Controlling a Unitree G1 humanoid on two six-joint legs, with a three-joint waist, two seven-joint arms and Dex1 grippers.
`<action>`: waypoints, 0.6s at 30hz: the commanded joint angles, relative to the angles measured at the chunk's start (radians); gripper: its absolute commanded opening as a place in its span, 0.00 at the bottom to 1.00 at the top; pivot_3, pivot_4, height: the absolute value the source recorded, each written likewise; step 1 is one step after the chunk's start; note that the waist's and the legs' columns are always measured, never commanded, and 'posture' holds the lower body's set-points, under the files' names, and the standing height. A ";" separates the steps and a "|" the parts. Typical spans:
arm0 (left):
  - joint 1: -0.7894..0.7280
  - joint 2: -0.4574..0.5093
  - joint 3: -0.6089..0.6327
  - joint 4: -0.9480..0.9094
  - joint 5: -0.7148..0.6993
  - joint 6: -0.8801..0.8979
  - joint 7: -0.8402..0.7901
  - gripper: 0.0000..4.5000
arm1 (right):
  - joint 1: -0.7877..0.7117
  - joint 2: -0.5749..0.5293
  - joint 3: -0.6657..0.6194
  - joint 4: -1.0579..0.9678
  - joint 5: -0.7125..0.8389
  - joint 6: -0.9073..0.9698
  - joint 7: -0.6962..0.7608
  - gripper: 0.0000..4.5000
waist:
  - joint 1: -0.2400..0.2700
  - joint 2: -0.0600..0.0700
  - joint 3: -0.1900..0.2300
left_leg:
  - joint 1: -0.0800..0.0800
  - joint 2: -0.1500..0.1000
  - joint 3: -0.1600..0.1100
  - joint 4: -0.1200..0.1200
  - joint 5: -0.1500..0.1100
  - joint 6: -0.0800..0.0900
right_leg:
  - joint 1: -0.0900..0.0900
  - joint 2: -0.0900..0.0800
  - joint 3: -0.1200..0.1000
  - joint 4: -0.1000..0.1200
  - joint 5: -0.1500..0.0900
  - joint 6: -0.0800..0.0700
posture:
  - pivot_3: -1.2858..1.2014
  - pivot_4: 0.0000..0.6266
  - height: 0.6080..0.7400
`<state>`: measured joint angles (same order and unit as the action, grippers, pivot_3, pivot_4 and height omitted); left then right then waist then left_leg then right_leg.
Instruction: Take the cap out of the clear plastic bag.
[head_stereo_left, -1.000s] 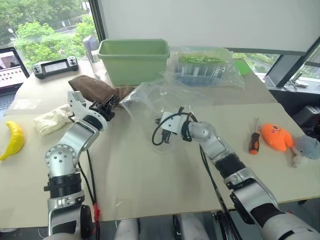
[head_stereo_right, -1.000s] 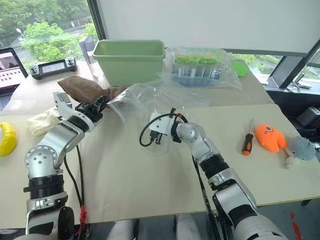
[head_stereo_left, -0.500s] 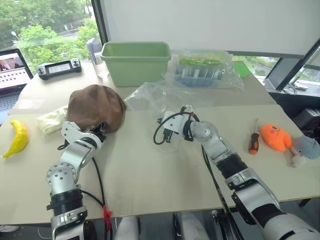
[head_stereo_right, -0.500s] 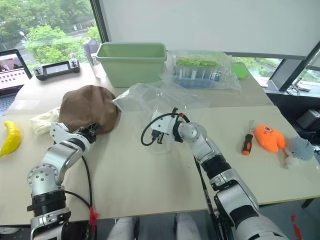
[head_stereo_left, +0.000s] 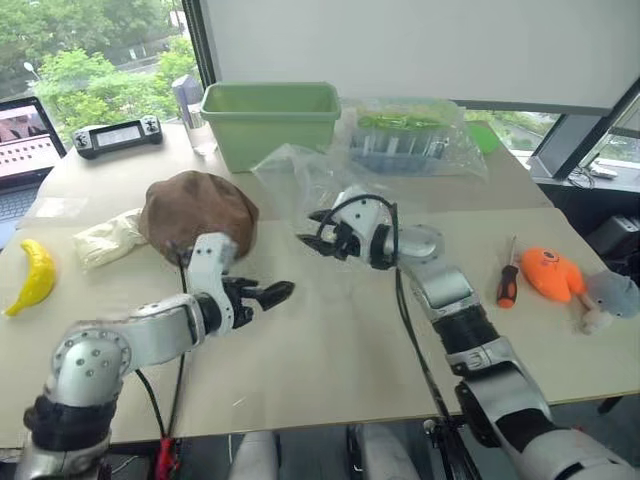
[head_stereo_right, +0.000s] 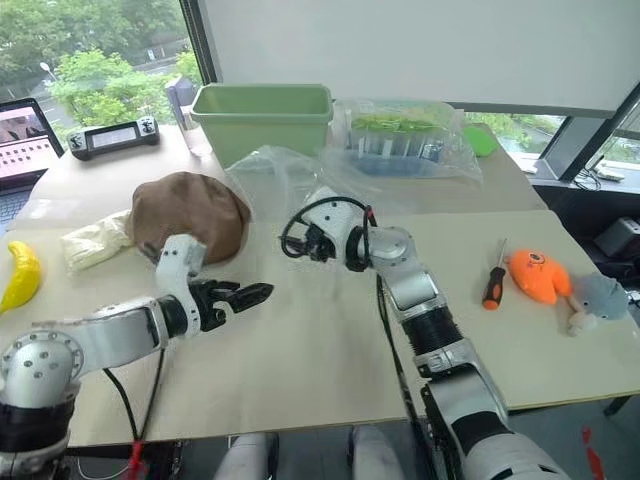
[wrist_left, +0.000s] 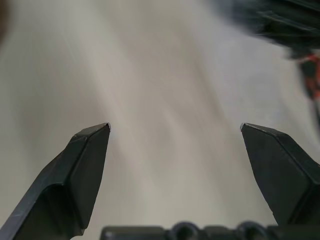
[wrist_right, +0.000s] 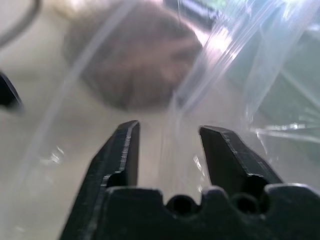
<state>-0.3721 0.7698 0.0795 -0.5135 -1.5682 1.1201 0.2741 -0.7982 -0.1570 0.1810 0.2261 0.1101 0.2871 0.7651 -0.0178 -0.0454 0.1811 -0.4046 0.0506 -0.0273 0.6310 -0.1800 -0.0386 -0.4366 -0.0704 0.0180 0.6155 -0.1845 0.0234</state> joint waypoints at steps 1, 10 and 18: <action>-0.105 0.081 0.077 0.033 0.001 -0.017 -0.163 1.00 | -0.019 0.050 -0.063 -0.009 0.086 0.078 -0.043 0.94 | 0.001 0.000 0.000 | 0.000 0.000 0.000 0.000 0.000 0.000 | 0.000 0.000 0.000 0.000 0.000 0.000 | 0.52 0.24 0.98; -0.393 0.177 0.186 0.153 -0.138 -0.062 -0.371 1.00 | -0.069 0.215 -0.222 0.146 0.281 0.237 -0.143 1.00 | 0.000 0.000 0.000 | -0.004 0.000 0.000 -0.004 0.000 0.000 | -0.002 0.000 0.000 -0.004 0.000 0.003 | 0.52 0.24 0.98; -0.431 0.068 0.113 0.260 0.095 -0.140 -0.294 1.00 | -0.027 0.203 -0.269 0.023 0.419 0.493 -0.177 1.00 | 0.005 0.001 0.000 | -0.004 -0.001 0.000 -0.003 0.000 0.000 | -0.002 -0.001 -0.001 -0.003 0.000 0.003 | 0.52 0.24 0.98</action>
<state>-0.7968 0.8497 0.2020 -0.2536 -1.5262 1.0035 -0.0293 -0.8201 0.0556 -0.0828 0.3488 0.4734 0.7426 0.5648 -0.0126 -0.0449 0.1815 -0.4084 0.0500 -0.0275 0.6282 -0.1800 -0.0384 -0.4387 -0.0713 0.0174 0.6125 -0.1841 0.0266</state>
